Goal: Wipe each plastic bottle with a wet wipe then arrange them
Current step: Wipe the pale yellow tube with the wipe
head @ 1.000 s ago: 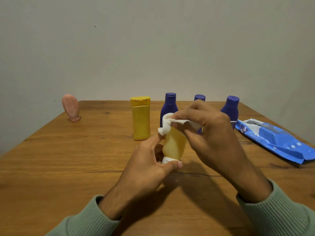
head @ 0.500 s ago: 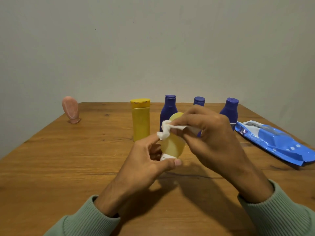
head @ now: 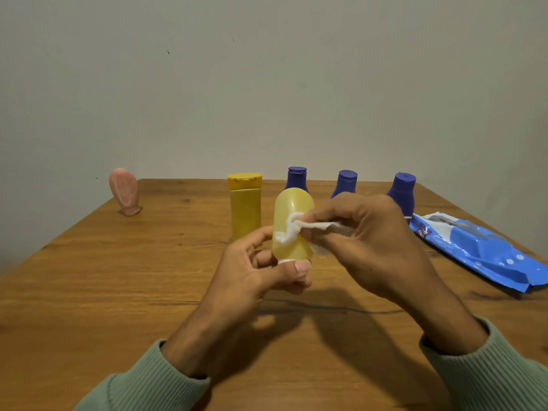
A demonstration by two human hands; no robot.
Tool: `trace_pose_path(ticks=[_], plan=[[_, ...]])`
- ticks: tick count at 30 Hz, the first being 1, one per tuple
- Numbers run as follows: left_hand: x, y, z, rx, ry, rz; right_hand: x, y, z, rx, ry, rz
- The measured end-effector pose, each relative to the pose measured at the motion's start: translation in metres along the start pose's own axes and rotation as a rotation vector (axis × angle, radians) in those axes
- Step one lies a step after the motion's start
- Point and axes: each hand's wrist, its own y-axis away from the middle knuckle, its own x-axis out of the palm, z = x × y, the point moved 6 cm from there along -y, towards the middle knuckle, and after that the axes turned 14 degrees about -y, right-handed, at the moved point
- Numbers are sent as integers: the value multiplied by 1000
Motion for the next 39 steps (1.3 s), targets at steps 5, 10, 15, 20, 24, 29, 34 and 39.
trace_pose_path(ticks=[5,10,15,20,24,29,34,39], plan=[[1,0,2,5,-41,38,4,-1,5,-45,64,113],[9,2,8,-4,-196,112,-17,-2,-1,-117,92,-182],[11,3,7,3,-228,76,-4,2,2,-167,162,-162],[-3,0,0,49,-204,-43,23,8,12,-64,175,152],[-4,-1,-1,46,-181,-48,18,8,12,-103,190,157],[0,1,3,-10,-108,1,0,3,5,-165,165,-86],[-4,2,-1,-26,-37,-62,7,2,6,-104,55,77],[1,3,-4,-15,-81,22,-11,-1,-1,-125,40,-171]])
